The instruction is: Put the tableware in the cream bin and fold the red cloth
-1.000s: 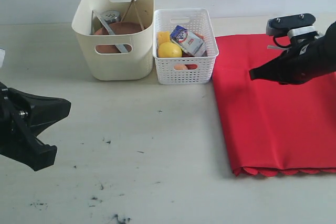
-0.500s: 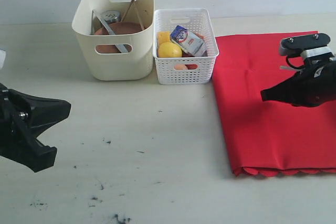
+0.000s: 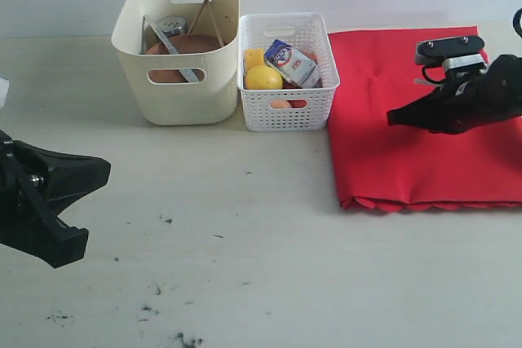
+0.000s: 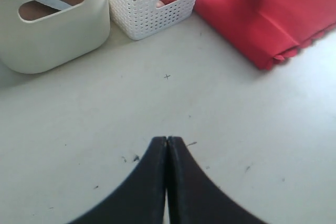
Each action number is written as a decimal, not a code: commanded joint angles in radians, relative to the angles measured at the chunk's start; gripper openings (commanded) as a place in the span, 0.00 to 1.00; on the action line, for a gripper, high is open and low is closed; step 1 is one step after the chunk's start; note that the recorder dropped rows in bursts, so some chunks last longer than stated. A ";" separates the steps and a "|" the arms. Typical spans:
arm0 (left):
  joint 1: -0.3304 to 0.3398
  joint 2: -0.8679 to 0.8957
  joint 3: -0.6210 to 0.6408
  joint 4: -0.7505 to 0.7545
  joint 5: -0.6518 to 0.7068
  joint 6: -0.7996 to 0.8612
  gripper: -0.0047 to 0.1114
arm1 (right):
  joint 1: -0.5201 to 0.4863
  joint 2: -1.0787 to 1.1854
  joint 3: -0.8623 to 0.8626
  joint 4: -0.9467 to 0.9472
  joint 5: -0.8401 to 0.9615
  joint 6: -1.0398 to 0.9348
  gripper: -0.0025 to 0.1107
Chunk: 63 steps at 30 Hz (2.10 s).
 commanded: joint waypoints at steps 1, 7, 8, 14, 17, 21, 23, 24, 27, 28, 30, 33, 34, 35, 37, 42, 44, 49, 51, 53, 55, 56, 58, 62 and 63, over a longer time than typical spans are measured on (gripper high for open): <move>0.002 -0.005 0.003 -0.007 -0.005 -0.003 0.06 | -0.002 0.093 -0.121 -0.006 0.137 0.006 0.02; 0.002 -0.005 0.003 -0.003 -0.010 0.001 0.06 | -0.002 0.126 -0.252 -0.008 0.197 0.004 0.02; 0.002 -0.005 0.003 -0.003 -0.016 0.001 0.06 | -0.002 0.124 -0.262 -0.008 0.200 0.004 0.02; 0.002 -0.005 0.005 -0.003 -0.022 0.001 0.06 | 0.005 0.009 -0.213 0.055 0.220 0.009 0.02; 0.002 -0.008 0.026 -0.005 -0.066 0.001 0.06 | 0.005 -0.105 -0.094 0.100 0.150 0.009 0.02; 0.002 -0.046 0.075 -0.007 -0.147 -0.001 0.06 | 0.005 -0.305 0.105 0.107 0.029 0.022 0.02; 0.002 -0.090 0.092 -0.011 -0.136 -0.003 0.06 | 0.005 -0.437 0.241 0.107 -0.067 0.086 0.02; 0.002 -0.113 0.097 -0.011 -0.136 -0.003 0.06 | 0.005 -0.506 0.312 0.107 -0.106 0.122 0.02; 0.002 -0.222 0.128 -0.020 -0.147 -0.006 0.06 | 0.005 -0.718 0.520 0.107 -0.232 0.186 0.02; 0.002 -0.264 0.138 -0.027 -0.147 -0.006 0.06 | 0.005 -0.773 0.572 0.107 -0.257 0.190 0.02; 0.002 -0.351 0.160 -0.032 -0.141 -0.006 0.06 | 0.005 -0.909 0.686 0.107 -0.285 0.190 0.02; 0.002 -0.470 0.199 -0.034 -0.147 -0.006 0.06 | 0.005 -1.085 0.805 0.106 -0.260 0.213 0.02; 0.002 -0.503 0.213 -0.034 -0.147 -0.006 0.06 | 0.005 -1.143 0.839 0.106 -0.238 0.229 0.02; 0.002 -0.544 0.232 -0.040 -0.147 -0.006 0.06 | 0.005 -1.196 0.868 0.106 -0.216 0.247 0.02; 0.002 -0.613 0.271 -0.053 -0.154 -0.006 0.06 | 0.005 -1.291 0.913 0.106 -0.161 0.261 0.02; 0.002 -0.795 0.354 -0.091 -0.147 -0.006 0.06 | 0.005 -1.473 0.936 0.106 -0.037 0.277 0.02; 0.002 -0.839 0.372 -0.091 -0.118 -0.004 0.06 | 0.005 -1.520 0.936 0.106 -0.021 0.277 0.02; 0.002 -0.855 0.379 -0.091 -0.118 -0.004 0.06 | 0.005 -1.550 0.936 0.106 -0.030 0.277 0.02; 0.002 -0.855 0.379 -0.091 -0.118 -0.004 0.06 | 0.005 -1.550 0.936 0.107 -0.030 0.277 0.02; 0.002 -0.855 0.379 -0.091 -0.118 -0.004 0.06 | 0.005 -1.550 0.936 0.107 -0.030 0.277 0.02; 0.002 -0.855 0.379 -0.091 -0.118 -0.004 0.06 | 0.005 -1.550 0.936 0.107 -0.030 0.277 0.02; 0.002 -0.855 0.379 -0.091 -0.118 -0.004 0.06 | 0.005 -1.550 0.936 0.107 -0.030 0.277 0.02; 0.002 -0.855 0.379 -0.091 -0.118 -0.004 0.06 | 0.005 -1.550 0.936 0.107 -0.030 0.277 0.02; 0.026 -0.890 0.399 -0.076 -0.118 0.003 0.06 | 0.005 -1.550 0.936 0.107 -0.030 0.277 0.02; 0.047 -0.912 0.399 -0.062 -0.118 0.003 0.06 | 0.005 -1.550 0.936 0.107 -0.030 0.277 0.02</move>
